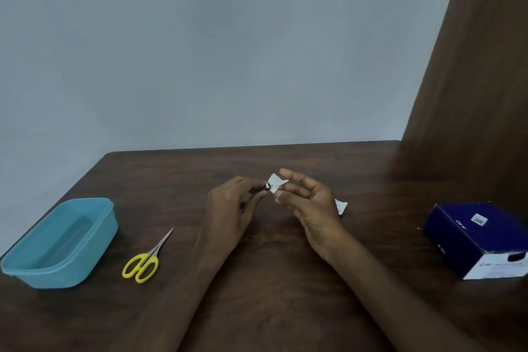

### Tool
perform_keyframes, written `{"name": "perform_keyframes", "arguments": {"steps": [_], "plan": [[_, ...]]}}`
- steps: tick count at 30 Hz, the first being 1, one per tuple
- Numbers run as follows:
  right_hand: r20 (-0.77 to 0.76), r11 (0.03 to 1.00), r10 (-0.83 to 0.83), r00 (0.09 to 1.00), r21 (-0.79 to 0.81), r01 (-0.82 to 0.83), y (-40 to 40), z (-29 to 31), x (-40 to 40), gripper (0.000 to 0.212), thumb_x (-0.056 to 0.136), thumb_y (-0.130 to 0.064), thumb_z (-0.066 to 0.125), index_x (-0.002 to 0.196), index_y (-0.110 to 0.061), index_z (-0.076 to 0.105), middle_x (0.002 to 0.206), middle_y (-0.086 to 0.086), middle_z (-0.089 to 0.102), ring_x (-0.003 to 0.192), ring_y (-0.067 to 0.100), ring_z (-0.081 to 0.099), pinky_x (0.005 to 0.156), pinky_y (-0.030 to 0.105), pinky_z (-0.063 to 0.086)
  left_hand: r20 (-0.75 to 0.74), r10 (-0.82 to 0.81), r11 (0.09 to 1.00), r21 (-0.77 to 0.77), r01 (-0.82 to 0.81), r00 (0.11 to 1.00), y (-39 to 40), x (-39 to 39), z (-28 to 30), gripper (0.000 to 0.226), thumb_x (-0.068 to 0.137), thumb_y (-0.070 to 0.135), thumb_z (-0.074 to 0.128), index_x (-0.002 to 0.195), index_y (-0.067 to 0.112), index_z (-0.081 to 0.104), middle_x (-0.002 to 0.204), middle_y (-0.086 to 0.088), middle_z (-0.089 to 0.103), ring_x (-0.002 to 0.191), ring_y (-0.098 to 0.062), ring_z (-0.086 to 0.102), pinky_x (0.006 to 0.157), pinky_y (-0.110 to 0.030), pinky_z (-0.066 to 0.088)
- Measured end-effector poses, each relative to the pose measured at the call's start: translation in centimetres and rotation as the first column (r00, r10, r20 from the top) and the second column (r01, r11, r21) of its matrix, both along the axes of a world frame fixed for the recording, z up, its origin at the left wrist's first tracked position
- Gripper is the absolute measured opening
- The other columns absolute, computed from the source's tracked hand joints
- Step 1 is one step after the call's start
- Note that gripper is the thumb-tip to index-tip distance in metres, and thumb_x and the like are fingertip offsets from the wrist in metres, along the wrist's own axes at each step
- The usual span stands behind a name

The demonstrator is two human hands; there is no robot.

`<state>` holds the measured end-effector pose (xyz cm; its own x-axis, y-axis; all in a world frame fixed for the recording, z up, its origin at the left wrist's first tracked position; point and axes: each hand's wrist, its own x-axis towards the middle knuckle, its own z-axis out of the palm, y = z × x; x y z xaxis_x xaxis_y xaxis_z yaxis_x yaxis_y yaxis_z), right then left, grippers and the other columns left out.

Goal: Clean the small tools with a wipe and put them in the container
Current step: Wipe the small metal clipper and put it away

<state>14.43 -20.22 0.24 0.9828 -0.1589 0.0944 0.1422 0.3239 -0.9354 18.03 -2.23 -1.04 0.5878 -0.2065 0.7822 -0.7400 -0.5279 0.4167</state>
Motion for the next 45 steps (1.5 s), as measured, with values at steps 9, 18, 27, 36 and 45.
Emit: {"name": "perform_keyframes", "arguments": {"steps": [9, 18, 27, 36, 45], "plan": [[0.043, 0.996, -0.04, 0.998, -0.081, 0.043, -0.3, -0.2, -0.1, 0.041, 0.084, 0.005, 0.083, 0.12, -0.011, 0.073, 0.076, -0.004, 0.078, 0.071, 0.003, 0.071, 0.074, 0.016, 0.055, -0.013, -0.034, 0.999, 0.013, 0.034, 0.999, -0.2, -0.6, 0.4, 0.011, 0.093, 0.013, 0.084, 0.103, 0.017, 0.082, 0.098, 0.009, 0.078, 0.085, -0.002, 0.07, 0.073, -0.012, 0.057], [-0.011, 0.991, -0.131, 0.991, -0.036, 0.131, -0.4, -0.2, 0.4, 0.023, 0.084, -0.01, 0.088, 0.105, -0.011, 0.08, 0.093, 0.006, 0.083, 0.068, 0.009, 0.066, 0.065, 0.021, 0.055, -0.001, -0.051, 0.998, 0.026, 0.051, 0.999, -0.1, -0.5, 0.3, 0.01, 0.093, 0.013, 0.084, 0.102, 0.017, 0.081, 0.099, 0.009, 0.077, 0.087, -0.002, 0.07, 0.072, -0.017, 0.06], [-0.068, 0.999, -0.051, 0.996, 0.004, 0.051, -0.4, -0.5, 0.7, 0.006, 0.09, -0.014, 0.083, 0.094, -0.01, 0.082, 0.083, 0.007, 0.074, 0.064, 0.01, 0.061, 0.075, 0.035, 0.052, 0.008, -0.056, 0.996, 0.077, 0.055, 0.998, 0.0, -0.4, 0.1, 0.008, 0.095, 0.016, 0.083, 0.102, 0.017, 0.079, 0.098, 0.01, 0.076, 0.087, -0.002, 0.07, 0.074, -0.027, 0.061], [-0.093, 0.999, -0.041, 0.995, 0.01, 0.043, -1.1, -0.2, 0.7, 0.006, 0.087, -0.01, 0.084, 0.09, -0.006, 0.081, 0.085, 0.011, 0.075, 0.066, 0.012, 0.06, 0.067, 0.028, 0.053, 0.023, -0.07, 0.993, 0.099, 0.067, 0.997, -0.1, -0.4, 0.1, 0.01, 0.094, 0.011, 0.083, 0.104, 0.014, 0.079, 0.1, 0.006, 0.077, 0.089, -0.007, 0.072, 0.078, -0.025, 0.059], [-0.065, 0.999, -0.053, 0.996, -0.004, 0.052, -1.7, 0.2, 0.7, 0.003, 0.088, -0.005, 0.082, 0.09, -0.003, 0.08, 0.081, 0.008, 0.076, 0.063, 0.01, 0.059, 0.06, 0.021, 0.054, 0.033, -0.066, 0.995, 0.08, 0.063, 0.997, -0.1, -0.3, 0.2, 0.009, 0.096, 0.012, 0.081, 0.105, 0.013, 0.08, 0.102, 0.005, 0.078, 0.091, -0.008, 0.073, 0.082, -0.023, 0.058]]}}
